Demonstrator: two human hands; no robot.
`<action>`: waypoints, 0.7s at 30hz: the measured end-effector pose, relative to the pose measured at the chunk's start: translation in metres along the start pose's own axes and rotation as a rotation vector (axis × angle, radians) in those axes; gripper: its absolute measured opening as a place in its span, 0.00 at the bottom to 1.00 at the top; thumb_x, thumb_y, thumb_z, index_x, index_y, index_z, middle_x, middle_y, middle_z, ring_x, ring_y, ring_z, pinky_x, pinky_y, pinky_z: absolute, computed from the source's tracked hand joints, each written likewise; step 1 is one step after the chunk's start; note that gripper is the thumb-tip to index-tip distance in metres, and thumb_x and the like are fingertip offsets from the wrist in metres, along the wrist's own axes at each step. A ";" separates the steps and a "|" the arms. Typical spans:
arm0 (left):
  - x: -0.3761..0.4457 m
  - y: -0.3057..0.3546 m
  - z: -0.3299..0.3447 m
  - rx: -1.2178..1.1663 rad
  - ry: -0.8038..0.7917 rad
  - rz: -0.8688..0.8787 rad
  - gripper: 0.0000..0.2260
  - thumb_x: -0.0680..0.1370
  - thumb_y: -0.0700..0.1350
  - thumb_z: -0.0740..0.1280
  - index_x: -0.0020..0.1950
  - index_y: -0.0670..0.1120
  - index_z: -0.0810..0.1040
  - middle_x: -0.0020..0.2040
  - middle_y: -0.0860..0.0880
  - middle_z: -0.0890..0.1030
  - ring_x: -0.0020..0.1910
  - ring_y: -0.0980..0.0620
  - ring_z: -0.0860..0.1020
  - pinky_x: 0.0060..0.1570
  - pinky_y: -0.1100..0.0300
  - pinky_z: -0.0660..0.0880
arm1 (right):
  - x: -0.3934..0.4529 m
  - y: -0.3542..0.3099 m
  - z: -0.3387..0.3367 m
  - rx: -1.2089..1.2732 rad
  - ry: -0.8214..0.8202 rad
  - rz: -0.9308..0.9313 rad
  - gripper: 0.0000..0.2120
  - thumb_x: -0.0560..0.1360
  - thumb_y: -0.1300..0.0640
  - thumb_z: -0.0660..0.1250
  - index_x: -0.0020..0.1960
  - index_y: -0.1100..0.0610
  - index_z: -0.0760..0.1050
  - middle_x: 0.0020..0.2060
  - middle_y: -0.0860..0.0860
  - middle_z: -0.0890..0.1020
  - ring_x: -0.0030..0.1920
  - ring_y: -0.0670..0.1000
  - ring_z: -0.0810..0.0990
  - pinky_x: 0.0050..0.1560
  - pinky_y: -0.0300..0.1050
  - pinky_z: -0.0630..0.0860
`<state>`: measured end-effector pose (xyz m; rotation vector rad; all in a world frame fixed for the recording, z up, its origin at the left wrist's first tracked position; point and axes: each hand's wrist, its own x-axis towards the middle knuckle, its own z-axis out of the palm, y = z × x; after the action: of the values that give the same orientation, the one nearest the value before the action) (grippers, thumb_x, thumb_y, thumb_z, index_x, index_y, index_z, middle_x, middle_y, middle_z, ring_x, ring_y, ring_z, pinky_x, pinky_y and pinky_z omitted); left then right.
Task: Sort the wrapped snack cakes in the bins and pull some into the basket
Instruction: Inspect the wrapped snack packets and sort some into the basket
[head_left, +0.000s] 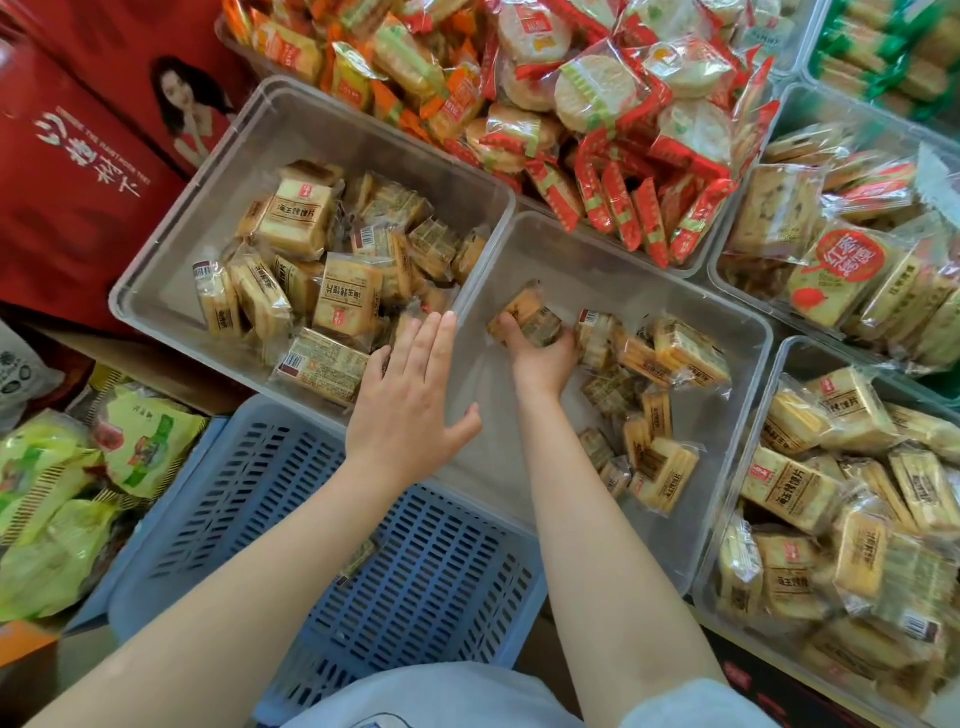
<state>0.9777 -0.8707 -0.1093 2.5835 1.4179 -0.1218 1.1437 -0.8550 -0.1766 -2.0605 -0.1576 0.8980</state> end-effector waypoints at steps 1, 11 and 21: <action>0.000 0.000 0.000 0.004 0.000 0.001 0.41 0.77 0.65 0.51 0.84 0.42 0.48 0.83 0.44 0.58 0.82 0.46 0.58 0.73 0.44 0.66 | 0.002 -0.001 0.002 -0.011 -0.009 0.018 0.49 0.68 0.40 0.80 0.79 0.59 0.62 0.76 0.60 0.66 0.76 0.60 0.66 0.76 0.54 0.64; 0.000 0.000 0.000 0.013 -0.006 0.001 0.42 0.77 0.65 0.51 0.84 0.43 0.47 0.83 0.44 0.58 0.81 0.46 0.60 0.73 0.44 0.66 | 0.013 -0.022 0.008 -0.062 -0.052 0.103 0.56 0.66 0.36 0.79 0.81 0.58 0.55 0.77 0.62 0.61 0.77 0.63 0.63 0.75 0.55 0.65; 0.000 0.000 0.001 -0.019 -0.001 -0.001 0.42 0.77 0.65 0.51 0.84 0.43 0.48 0.83 0.45 0.59 0.81 0.47 0.60 0.74 0.44 0.65 | 0.011 -0.023 -0.002 0.033 -0.449 0.085 0.52 0.63 0.30 0.77 0.76 0.59 0.67 0.68 0.52 0.78 0.69 0.52 0.76 0.65 0.48 0.73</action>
<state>0.9780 -0.8713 -0.1098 2.5677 1.4131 -0.1088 1.1575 -0.8375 -0.1643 -1.8185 -0.2937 1.3977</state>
